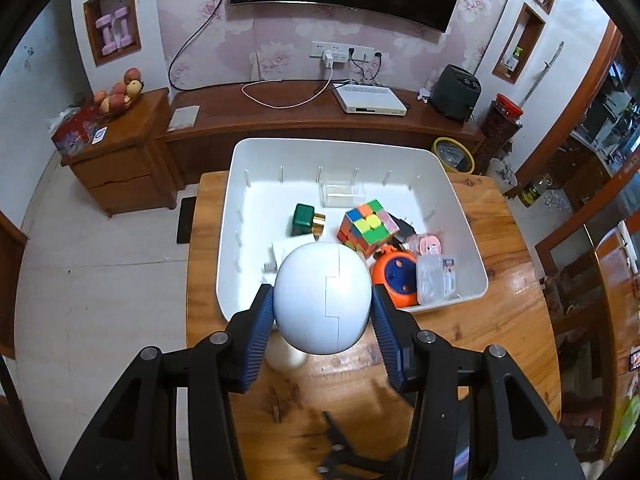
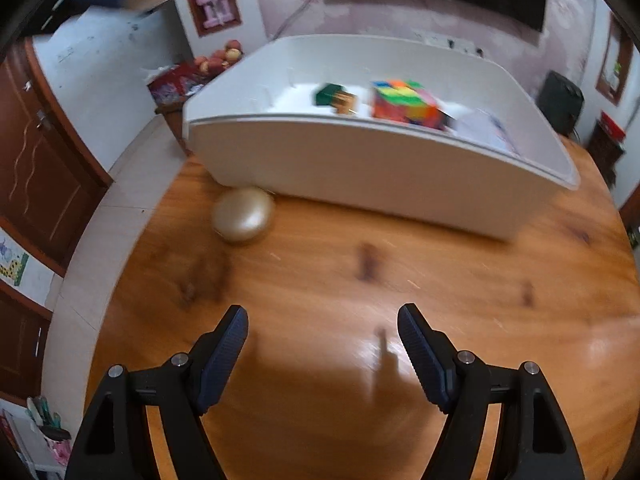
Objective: Organize rigid objects
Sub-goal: 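Grasp the white egg-shaped case with left tool while right tool grasps the gold compact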
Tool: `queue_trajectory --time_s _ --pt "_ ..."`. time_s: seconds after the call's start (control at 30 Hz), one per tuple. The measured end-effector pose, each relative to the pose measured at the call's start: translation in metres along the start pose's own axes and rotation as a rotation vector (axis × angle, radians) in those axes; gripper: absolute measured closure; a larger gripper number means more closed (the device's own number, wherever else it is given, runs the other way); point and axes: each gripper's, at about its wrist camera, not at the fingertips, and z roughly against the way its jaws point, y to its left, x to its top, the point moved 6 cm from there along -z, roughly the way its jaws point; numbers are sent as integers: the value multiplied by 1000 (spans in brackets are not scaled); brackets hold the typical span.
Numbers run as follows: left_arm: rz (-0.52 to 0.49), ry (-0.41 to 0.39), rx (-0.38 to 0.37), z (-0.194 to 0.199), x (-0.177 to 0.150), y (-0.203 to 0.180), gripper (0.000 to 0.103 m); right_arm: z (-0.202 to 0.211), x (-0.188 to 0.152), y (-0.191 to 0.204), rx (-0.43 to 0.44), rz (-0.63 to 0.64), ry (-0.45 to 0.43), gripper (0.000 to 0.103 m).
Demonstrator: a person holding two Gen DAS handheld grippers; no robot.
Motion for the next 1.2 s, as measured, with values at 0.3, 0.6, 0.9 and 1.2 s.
queue_trajectory --time_s 0.3,0.6,0.9,1.2 --pt "-11 26 -32 -14 23 18 52 -49 32 37 -19 36 -16 25" --pt "-34 45 -65 -31 41 21 52 -77 48 39 -67 19 3 25" --pt "-59 96 -84 -52 40 14 52 -74 53 34 -36 25 -11 48" --pt "-73 111 -112 -60 42 -1 52 0 56 -2 -12 -63 -67 48"
